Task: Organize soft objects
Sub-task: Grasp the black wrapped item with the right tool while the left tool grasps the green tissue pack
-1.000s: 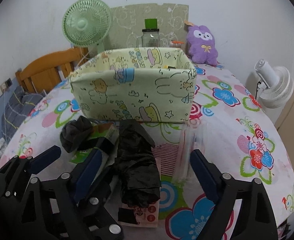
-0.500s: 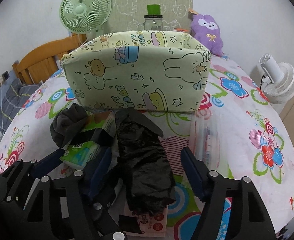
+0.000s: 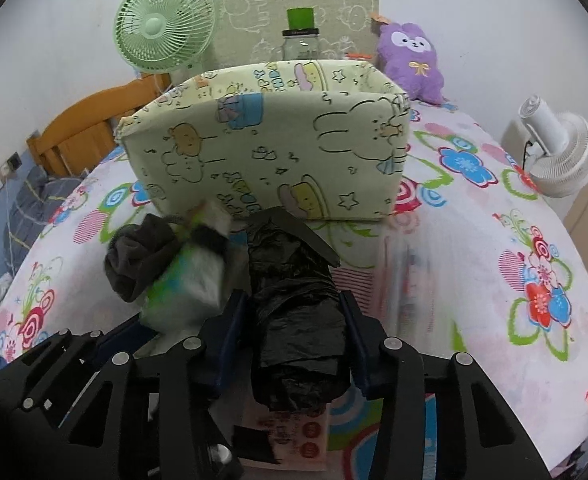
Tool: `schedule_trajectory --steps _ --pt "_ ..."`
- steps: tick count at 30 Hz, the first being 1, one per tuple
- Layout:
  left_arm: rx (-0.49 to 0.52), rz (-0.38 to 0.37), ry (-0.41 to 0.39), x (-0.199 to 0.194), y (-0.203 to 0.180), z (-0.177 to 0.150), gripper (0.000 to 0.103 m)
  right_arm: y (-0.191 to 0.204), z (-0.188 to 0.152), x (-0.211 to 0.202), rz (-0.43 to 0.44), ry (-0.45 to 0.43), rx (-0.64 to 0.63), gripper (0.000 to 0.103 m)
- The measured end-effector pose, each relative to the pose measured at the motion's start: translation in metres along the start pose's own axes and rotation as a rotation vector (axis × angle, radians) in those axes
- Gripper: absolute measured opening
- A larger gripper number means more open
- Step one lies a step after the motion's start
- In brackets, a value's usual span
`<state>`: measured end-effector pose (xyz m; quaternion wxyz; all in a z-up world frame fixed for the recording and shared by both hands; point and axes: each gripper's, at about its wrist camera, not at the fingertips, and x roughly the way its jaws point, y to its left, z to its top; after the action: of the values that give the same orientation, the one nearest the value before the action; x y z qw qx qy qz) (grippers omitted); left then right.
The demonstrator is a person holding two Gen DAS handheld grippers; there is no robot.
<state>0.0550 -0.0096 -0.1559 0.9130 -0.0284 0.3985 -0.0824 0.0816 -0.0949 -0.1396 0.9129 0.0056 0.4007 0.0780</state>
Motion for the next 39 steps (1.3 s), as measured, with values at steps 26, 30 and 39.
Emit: schedule_trajectory --steps 26,30,39 --pt "-0.037 0.07 0.024 0.016 -0.009 0.019 0.065 -0.022 0.012 -0.007 0.003 -0.027 0.042 0.048" --pt "-0.033 0.075 0.023 0.017 -0.008 0.019 0.058 -0.023 0.012 -0.005 0.007 -0.022 0.046 0.048" --pt "-0.017 0.074 -0.006 0.01 -0.011 0.018 0.055 -0.025 0.012 -0.008 0.016 -0.023 0.053 0.048"
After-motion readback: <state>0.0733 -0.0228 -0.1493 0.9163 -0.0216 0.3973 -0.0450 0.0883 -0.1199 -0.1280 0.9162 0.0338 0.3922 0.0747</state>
